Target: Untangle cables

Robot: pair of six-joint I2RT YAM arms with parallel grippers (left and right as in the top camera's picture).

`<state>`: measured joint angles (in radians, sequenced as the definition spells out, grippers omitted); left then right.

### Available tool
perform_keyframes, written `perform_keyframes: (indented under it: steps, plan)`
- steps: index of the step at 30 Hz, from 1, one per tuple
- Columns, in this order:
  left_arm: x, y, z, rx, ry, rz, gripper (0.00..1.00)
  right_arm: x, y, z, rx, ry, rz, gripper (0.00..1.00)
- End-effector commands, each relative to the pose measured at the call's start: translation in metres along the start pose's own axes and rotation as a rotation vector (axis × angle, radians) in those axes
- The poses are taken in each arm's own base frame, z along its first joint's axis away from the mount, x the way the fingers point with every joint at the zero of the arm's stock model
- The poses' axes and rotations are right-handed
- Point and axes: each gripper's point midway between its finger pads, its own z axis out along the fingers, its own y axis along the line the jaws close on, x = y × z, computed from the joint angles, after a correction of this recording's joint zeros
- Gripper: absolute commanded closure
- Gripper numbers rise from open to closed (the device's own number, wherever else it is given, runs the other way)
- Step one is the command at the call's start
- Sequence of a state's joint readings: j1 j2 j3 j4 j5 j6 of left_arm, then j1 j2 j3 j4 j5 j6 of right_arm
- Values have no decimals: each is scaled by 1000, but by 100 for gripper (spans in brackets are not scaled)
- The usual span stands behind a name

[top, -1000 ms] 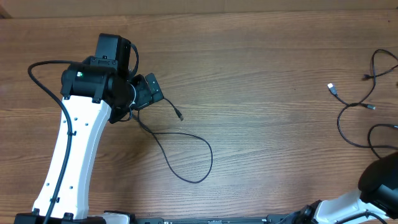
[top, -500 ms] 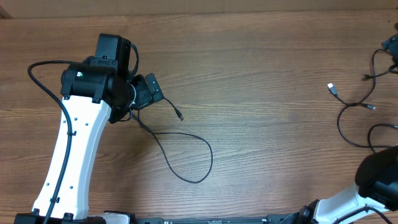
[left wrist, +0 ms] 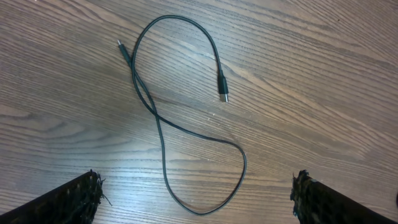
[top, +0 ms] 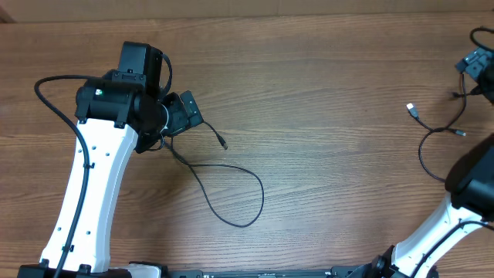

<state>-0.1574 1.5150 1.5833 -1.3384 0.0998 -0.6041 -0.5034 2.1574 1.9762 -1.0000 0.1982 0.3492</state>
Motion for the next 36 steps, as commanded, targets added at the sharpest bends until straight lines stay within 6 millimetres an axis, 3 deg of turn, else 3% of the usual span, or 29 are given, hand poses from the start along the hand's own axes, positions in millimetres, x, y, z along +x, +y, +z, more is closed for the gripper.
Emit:
perform_keyframes:
  steps: [1,16,19,23,36]
  plan:
    - [-1,-2,-1,-1,-6,-6,0,-6,-12,13,83,-29,-69,0]
    - [-1,-2,-1,-1,-6,-6,0,18,-24,80,83,65,-73,0]
    - [-1,-2,-1,-1,-6,-6,0,22,-22,86,58,71,-66,4]
    - [-1,-2,-1,-1,-6,-6,0,26,-18,92,27,78,-63,18]
    - [-1,-2,-1,-1,-6,-6,0,49,-21,109,26,113,-68,19]
